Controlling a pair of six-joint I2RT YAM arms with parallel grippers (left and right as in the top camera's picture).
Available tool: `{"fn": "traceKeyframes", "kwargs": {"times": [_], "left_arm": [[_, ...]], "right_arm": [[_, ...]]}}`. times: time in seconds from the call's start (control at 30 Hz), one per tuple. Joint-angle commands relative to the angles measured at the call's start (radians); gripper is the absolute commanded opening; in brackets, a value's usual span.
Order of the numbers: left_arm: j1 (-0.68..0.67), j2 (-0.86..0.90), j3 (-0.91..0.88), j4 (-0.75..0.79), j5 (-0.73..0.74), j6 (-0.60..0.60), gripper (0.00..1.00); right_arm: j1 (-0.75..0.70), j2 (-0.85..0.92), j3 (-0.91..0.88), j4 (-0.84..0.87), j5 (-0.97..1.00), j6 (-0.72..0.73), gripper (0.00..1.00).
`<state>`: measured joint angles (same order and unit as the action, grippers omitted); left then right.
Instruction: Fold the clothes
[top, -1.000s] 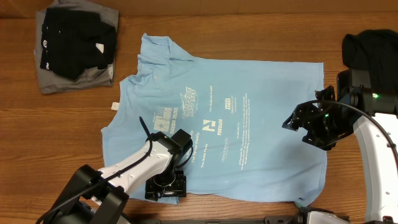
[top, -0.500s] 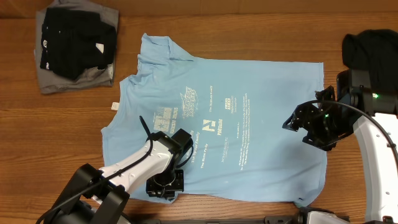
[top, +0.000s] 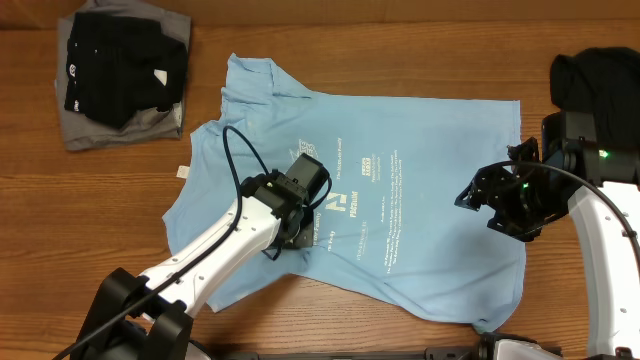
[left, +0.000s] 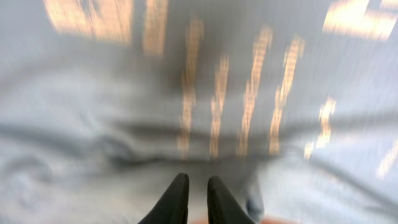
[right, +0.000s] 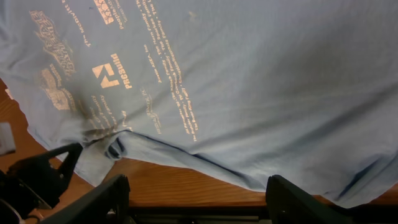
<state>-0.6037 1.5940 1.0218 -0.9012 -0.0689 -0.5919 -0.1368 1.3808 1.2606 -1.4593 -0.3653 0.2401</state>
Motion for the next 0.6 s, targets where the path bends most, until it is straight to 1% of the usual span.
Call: {"fn": "traceKeyframes", "kwargs": {"times": [0.0,0.07,0.13,0.17,0.2,0.33,0.4,0.43,0.47,0.5,0.53,0.57], "left_arm": [[0.017,0.023,0.017,0.074,-0.155,0.073,0.14],[0.026,0.038,0.017,0.129,-0.235,0.074,0.15],[0.036,0.053,0.019,0.163,-0.280,0.092,0.16],[0.051,0.052,0.033,0.134,-0.273,0.098,0.24],[0.056,0.046,0.050,0.096,-0.254,0.094,0.26],[0.060,0.018,0.171,-0.132,-0.183,0.019,0.29],[0.059,-0.006,0.230,-0.241,-0.132,0.008,0.32],[0.059,-0.020,0.255,-0.292,-0.093,0.008,0.38],[0.057,-0.034,0.267,-0.327,-0.055,0.011,0.55],[0.054,-0.047,0.268,-0.350,-0.019,0.020,0.70],[0.048,-0.057,0.265,-0.374,0.014,0.036,0.79],[0.037,-0.063,0.259,-0.410,0.037,0.051,0.84]], "right_arm": [[0.005,-0.022,0.012,0.003,0.005,0.003,0.74],[0.005,-0.022,0.012,0.003,0.005,0.003,0.74],[0.005,-0.022,0.012,0.003,0.005,0.003,0.74],[0.005,-0.022,0.012,0.003,0.005,0.003,0.74],[0.005,-0.022,0.012,0.002,0.005,0.002,0.74],[0.005,-0.022,0.011,0.018,0.009,0.003,0.75],[0.005,-0.021,0.010,0.034,0.008,0.003,0.76],[0.005,-0.021,0.010,0.039,0.008,0.003,0.78],[0.005,-0.021,0.010,0.043,0.008,0.003,0.79],[0.005,-0.021,0.010,0.045,0.008,0.003,0.79],[0.005,-0.021,0.010,0.048,0.008,0.003,0.79],[0.005,-0.021,0.010,0.050,0.009,0.003,0.80]]}}
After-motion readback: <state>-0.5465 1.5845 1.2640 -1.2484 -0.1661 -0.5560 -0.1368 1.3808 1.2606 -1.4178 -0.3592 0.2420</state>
